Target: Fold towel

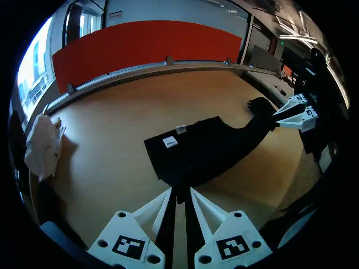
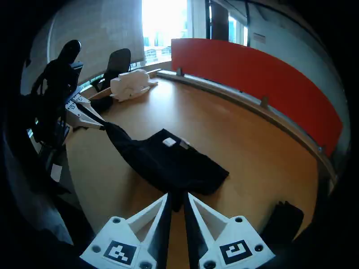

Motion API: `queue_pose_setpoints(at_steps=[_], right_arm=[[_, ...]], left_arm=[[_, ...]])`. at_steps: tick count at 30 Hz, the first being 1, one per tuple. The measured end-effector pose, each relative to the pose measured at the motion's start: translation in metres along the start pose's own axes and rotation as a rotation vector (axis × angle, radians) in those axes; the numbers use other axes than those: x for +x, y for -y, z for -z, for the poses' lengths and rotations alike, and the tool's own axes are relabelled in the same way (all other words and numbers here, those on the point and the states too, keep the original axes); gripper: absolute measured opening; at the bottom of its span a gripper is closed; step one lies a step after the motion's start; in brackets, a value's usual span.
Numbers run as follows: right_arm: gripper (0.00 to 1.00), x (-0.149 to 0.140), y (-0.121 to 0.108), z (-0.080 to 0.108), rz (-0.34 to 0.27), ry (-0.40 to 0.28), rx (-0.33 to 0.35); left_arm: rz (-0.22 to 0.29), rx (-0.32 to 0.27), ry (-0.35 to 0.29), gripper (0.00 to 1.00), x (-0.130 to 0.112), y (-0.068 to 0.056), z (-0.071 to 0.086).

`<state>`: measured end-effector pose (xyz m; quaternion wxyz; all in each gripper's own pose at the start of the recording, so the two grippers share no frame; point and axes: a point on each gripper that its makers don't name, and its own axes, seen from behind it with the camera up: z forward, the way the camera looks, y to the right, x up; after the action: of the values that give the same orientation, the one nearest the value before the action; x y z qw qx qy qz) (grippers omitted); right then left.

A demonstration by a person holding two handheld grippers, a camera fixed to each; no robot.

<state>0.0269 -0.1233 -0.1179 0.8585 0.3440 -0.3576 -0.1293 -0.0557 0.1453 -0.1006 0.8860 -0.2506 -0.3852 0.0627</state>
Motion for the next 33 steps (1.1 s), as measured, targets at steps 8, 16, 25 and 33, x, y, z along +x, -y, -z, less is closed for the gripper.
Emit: queue_pose_setpoints(at_steps=[8,16,25,33], right_arm=[[0.18,0.003,0.002,0.009,-0.006,-0.004,0.009],[0.17,0.001,0.003,0.009,0.0,0.002,0.009],[0.17,-0.003,-0.001,0.003,-0.002,0.012,0.006],[0.17,-0.009,-0.01,-0.011,0.003,0.034,-0.002]], left_arm=[[0.013,-0.008,-0.006,0.13,0.004,-0.003,0.009],[0.014,-0.008,-0.004,0.13,0.003,-0.005,0.008],[0.016,-0.007,-0.003,0.13,0.004,-0.003,0.001],[0.011,-0.004,0.005,0.13,0.006,0.003,-0.016]])
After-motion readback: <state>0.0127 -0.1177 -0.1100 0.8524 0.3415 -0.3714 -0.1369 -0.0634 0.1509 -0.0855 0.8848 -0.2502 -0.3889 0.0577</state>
